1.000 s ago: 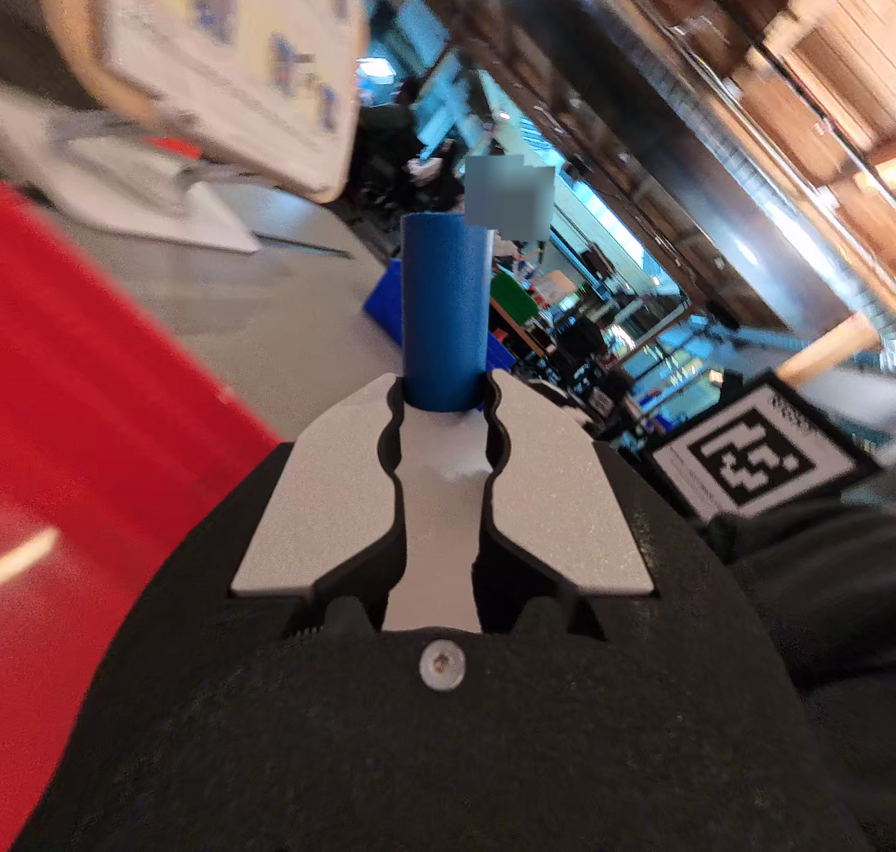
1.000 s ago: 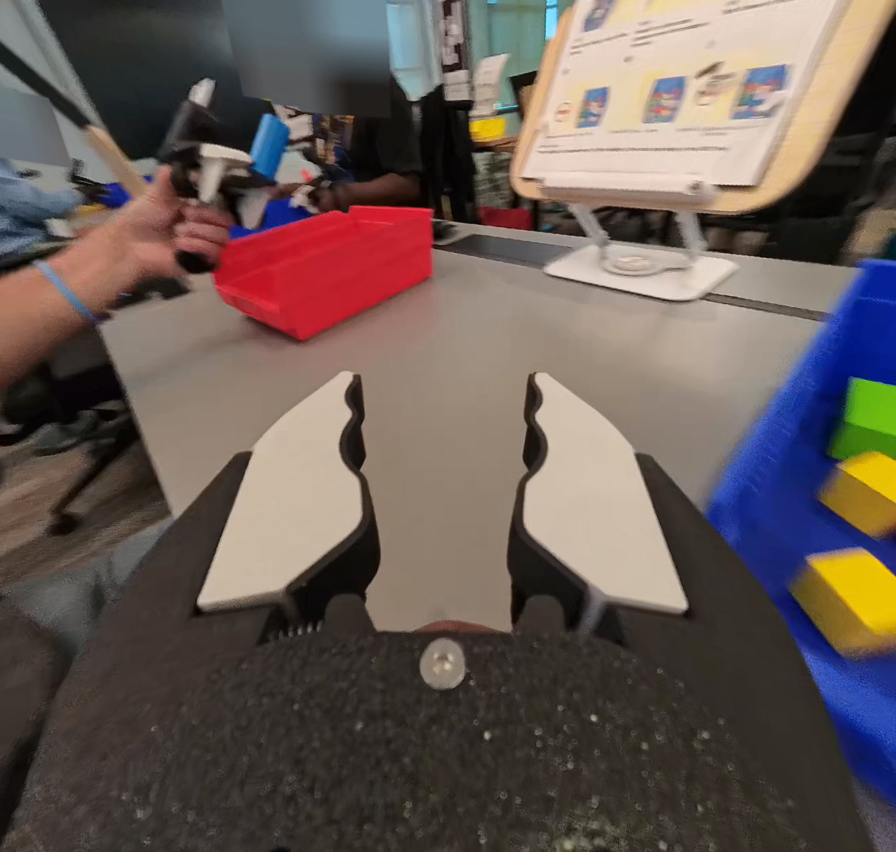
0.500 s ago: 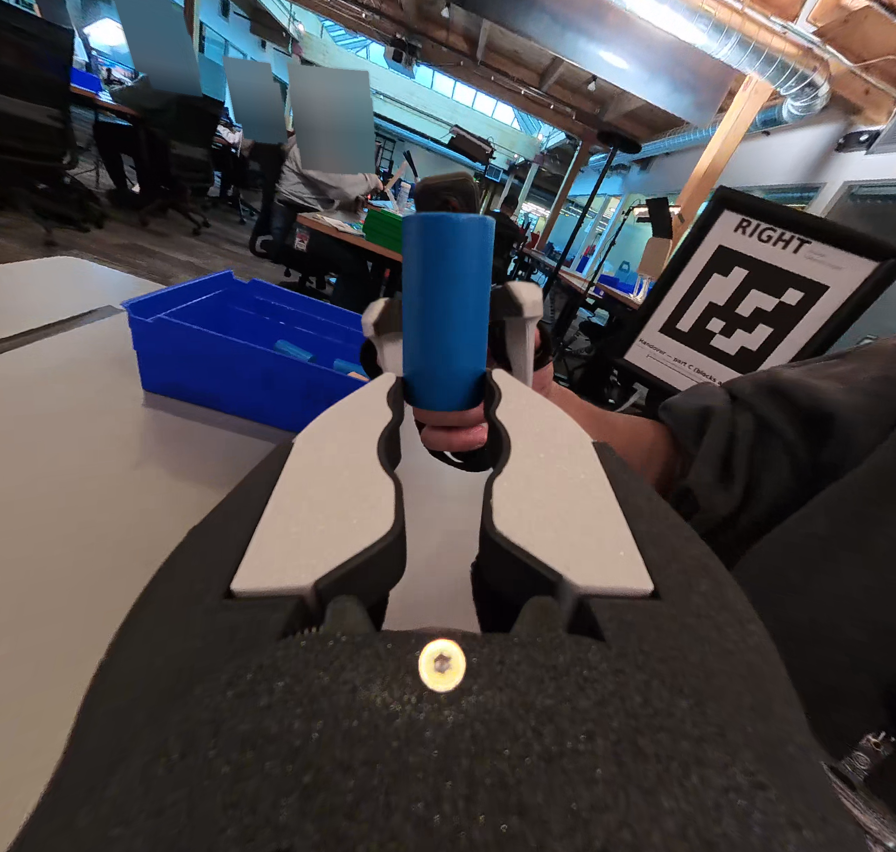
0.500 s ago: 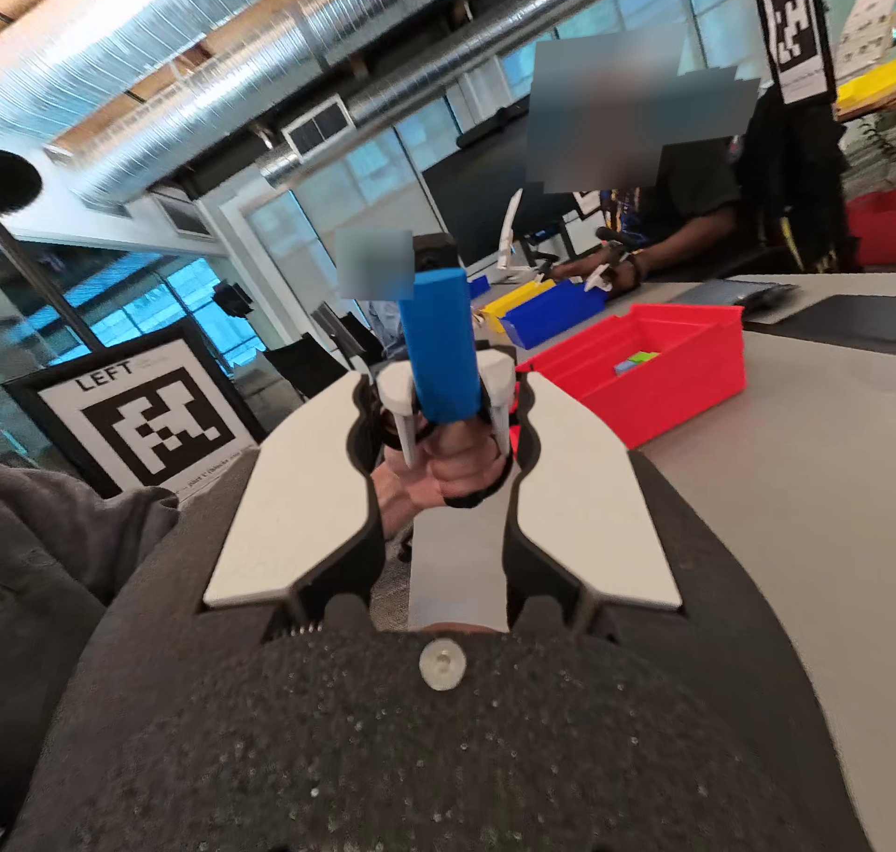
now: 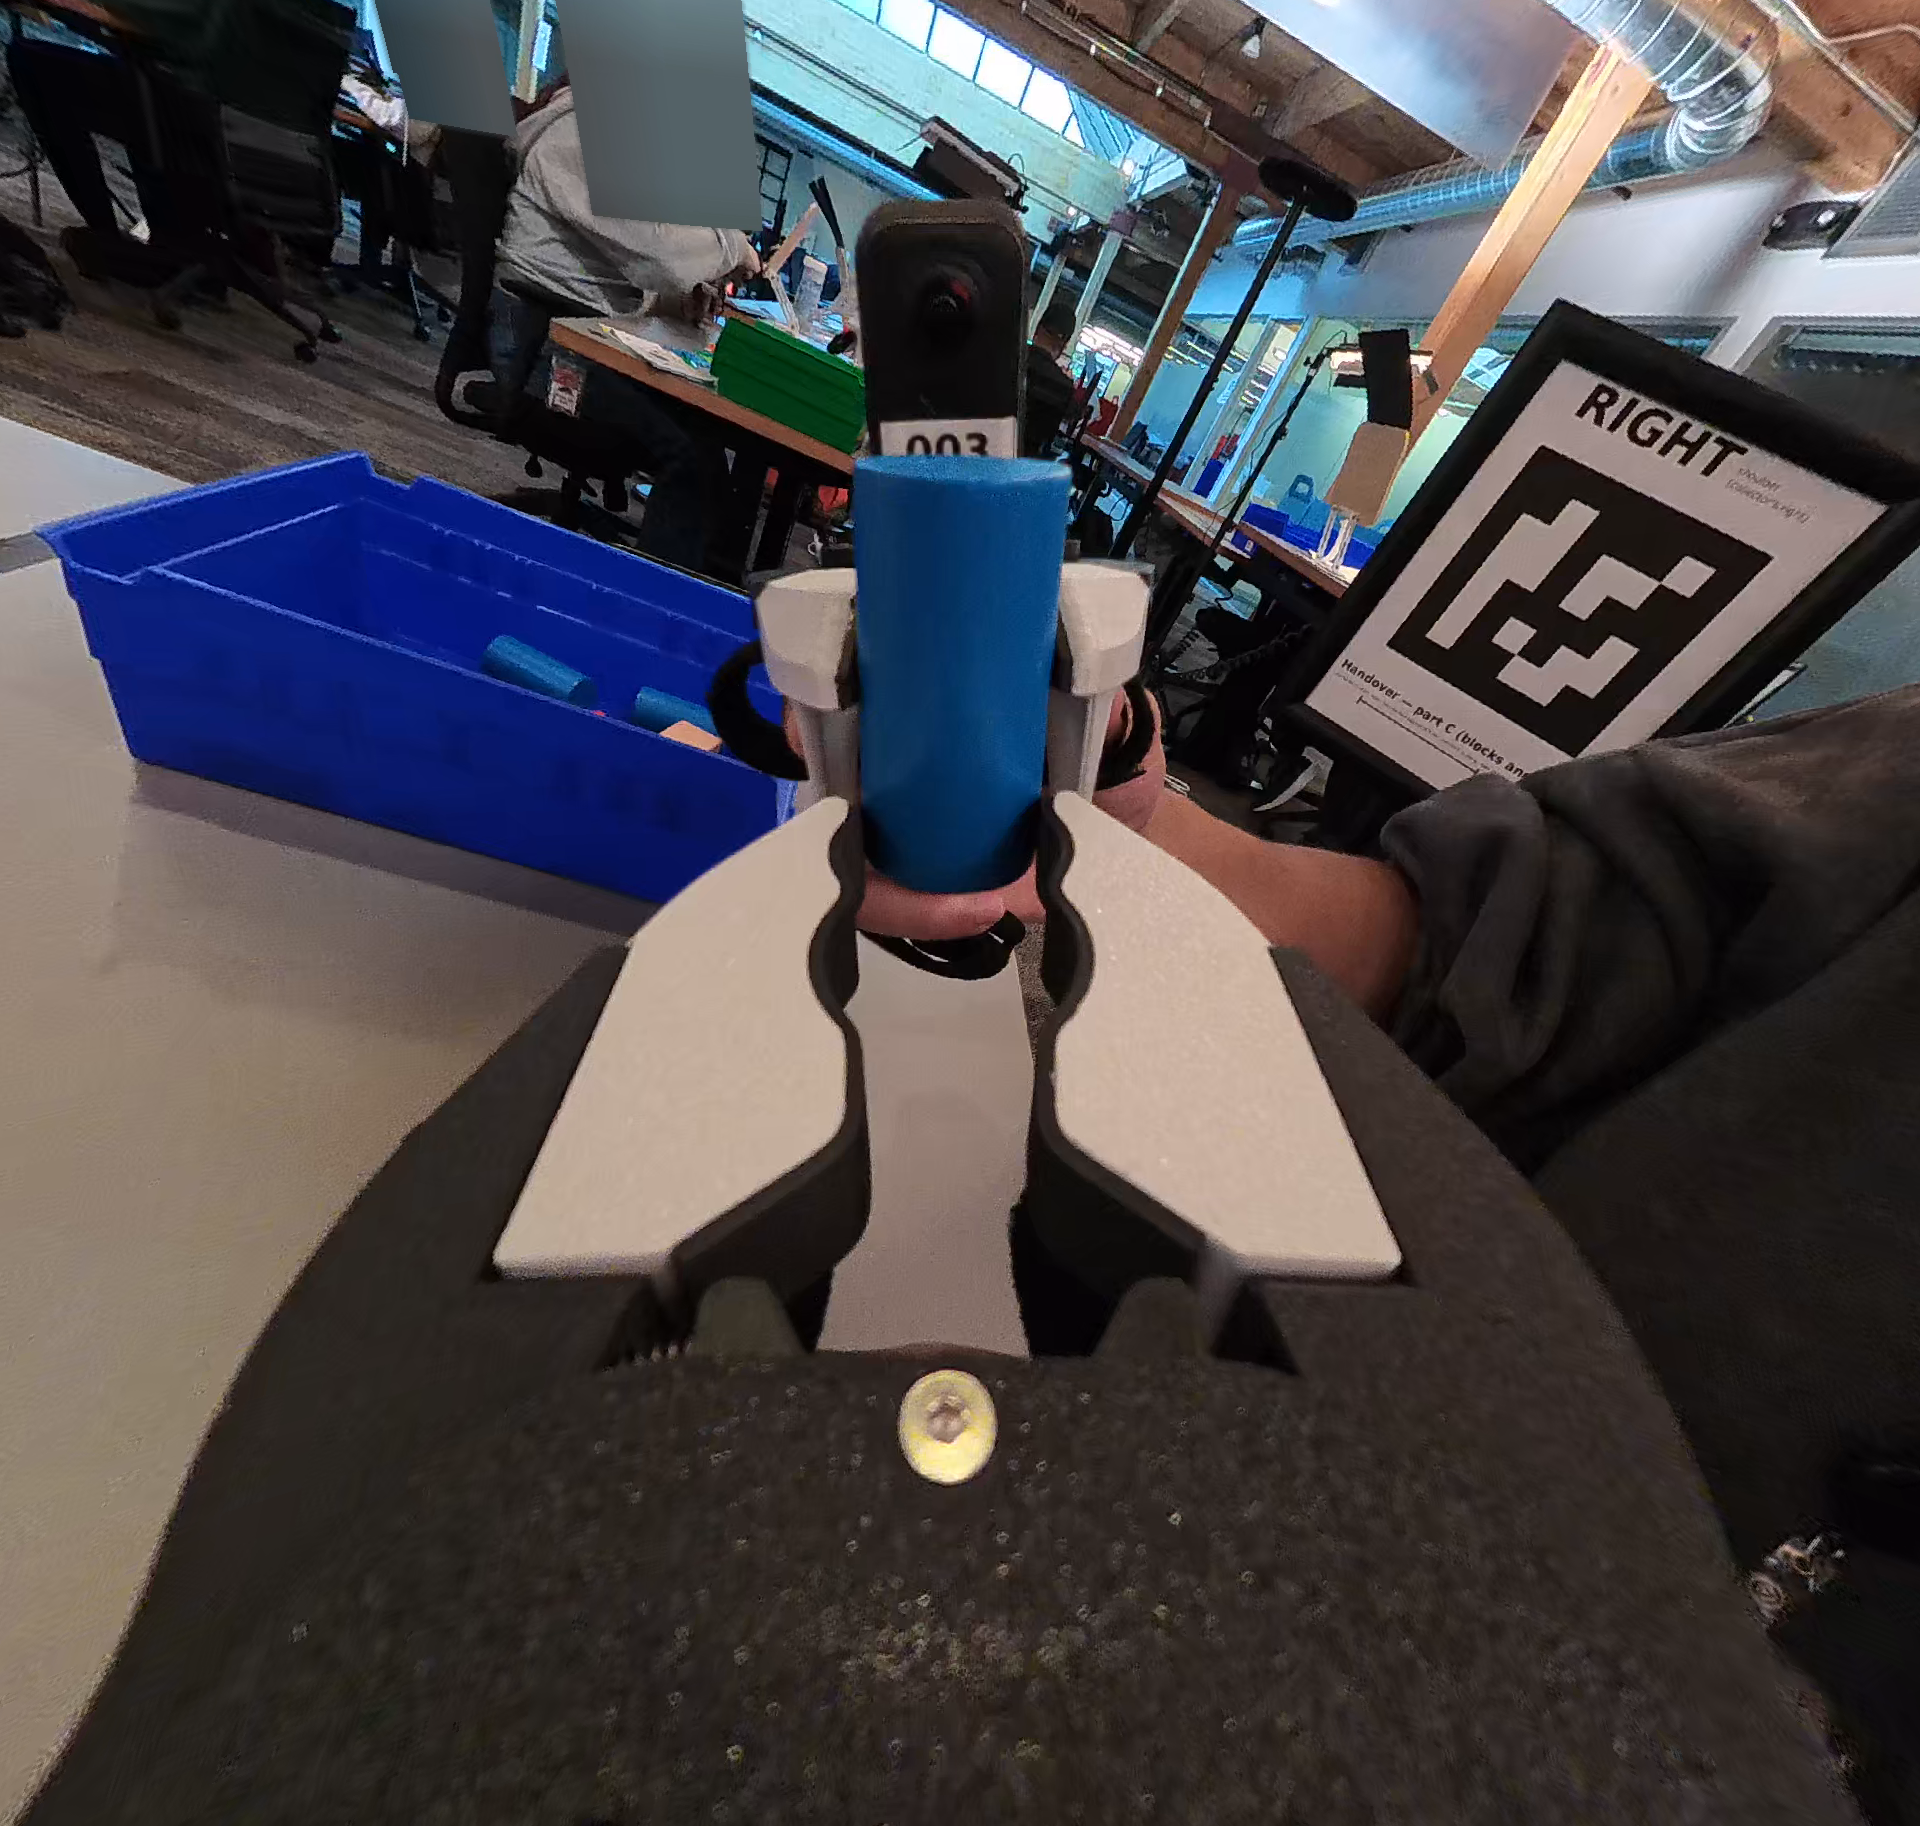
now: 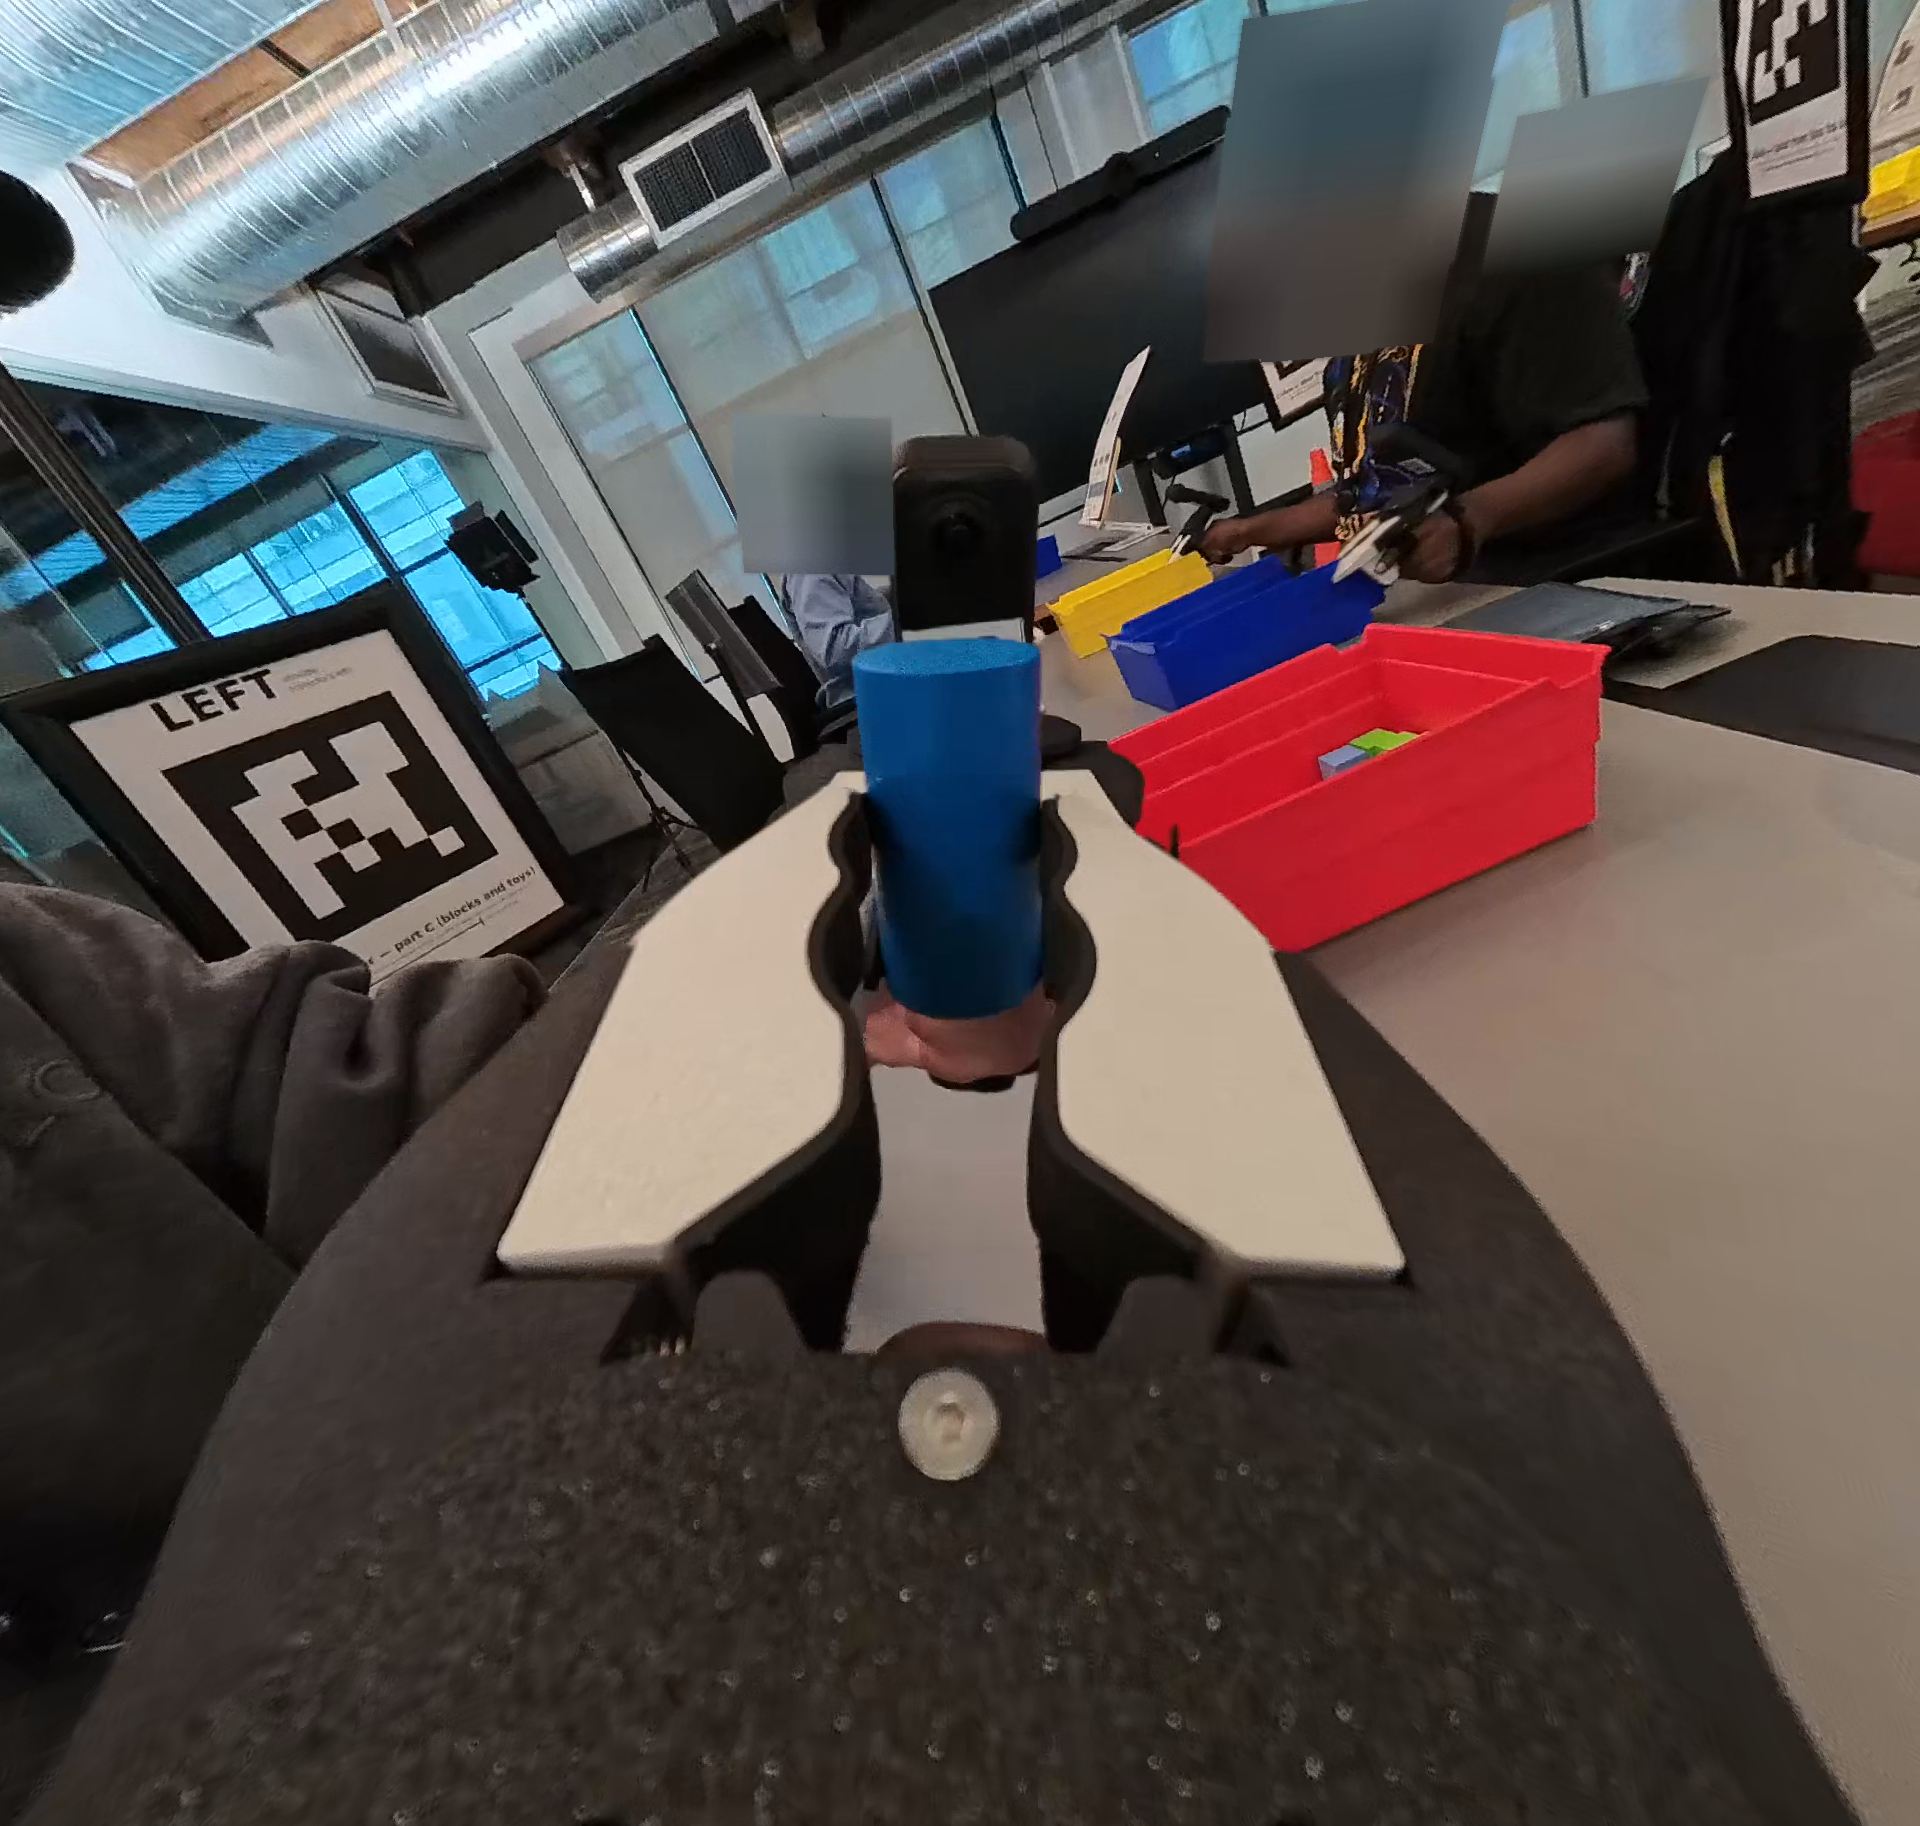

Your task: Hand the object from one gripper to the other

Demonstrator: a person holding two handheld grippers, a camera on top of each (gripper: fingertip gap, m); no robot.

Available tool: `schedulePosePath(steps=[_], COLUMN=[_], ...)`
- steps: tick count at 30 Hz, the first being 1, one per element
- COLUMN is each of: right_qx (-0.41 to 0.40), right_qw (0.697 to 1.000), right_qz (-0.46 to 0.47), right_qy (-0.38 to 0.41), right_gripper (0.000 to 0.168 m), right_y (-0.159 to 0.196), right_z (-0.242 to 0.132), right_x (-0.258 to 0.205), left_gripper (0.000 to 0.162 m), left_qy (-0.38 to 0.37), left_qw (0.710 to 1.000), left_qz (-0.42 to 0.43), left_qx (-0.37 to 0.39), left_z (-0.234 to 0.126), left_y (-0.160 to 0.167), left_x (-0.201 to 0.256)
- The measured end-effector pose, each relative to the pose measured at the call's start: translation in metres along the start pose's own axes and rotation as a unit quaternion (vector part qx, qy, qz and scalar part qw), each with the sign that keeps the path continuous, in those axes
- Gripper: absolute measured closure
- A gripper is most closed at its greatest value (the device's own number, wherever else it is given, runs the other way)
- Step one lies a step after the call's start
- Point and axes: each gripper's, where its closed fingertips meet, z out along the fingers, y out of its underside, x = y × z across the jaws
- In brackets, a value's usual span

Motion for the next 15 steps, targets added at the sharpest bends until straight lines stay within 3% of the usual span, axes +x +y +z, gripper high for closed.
schedulePosePath(steps=[3,4,6,10,13,15], right_qx=[0.016,0.024,0.05,0.07,-0.067,-0.2], right_qw=[1.0,1.0,0.998,0.985,0.919,0.861], right_qz=[0.0,0.001,-0.01,-0.059,-0.123,-0.138], right_qy=[0.003,0.003,0.022,0.149,0.369,0.447], right_gripper=[0.137,0.137,0.138,0.137,0.137,0.137], right_y=[-0.004,-0.008,-0.029,-0.089,-0.089,-0.061], right_z=[-0.005,-0.01,-0.03,-0.115,-0.2,-0.249], right_x=[-0.002,-0.003,-0.003,0.021,0.085,0.127], left_gripper=[0.131,0.124,0.08,0.076,0.084,0.087], left_qy=[-0.025,-0.034,-0.043,-0.072,-0.097,-0.123], left_qw=[1.0,0.999,0.999,0.995,0.993,0.99], left_qz=[-0.01,-0.008,-0.001,-0.024,-0.048,-0.057], left_qx=[0.007,0.004,-0.009,-0.064,-0.047,-0.042], left_z=[-0.001,-0.001,-0.004,-0.022,-0.044,-0.059], left_y=[-0.001,0.003,0.022,0.089,0.124,0.141], left_x=[0.003,0.006,0.017,0.039,0.051,0.052])
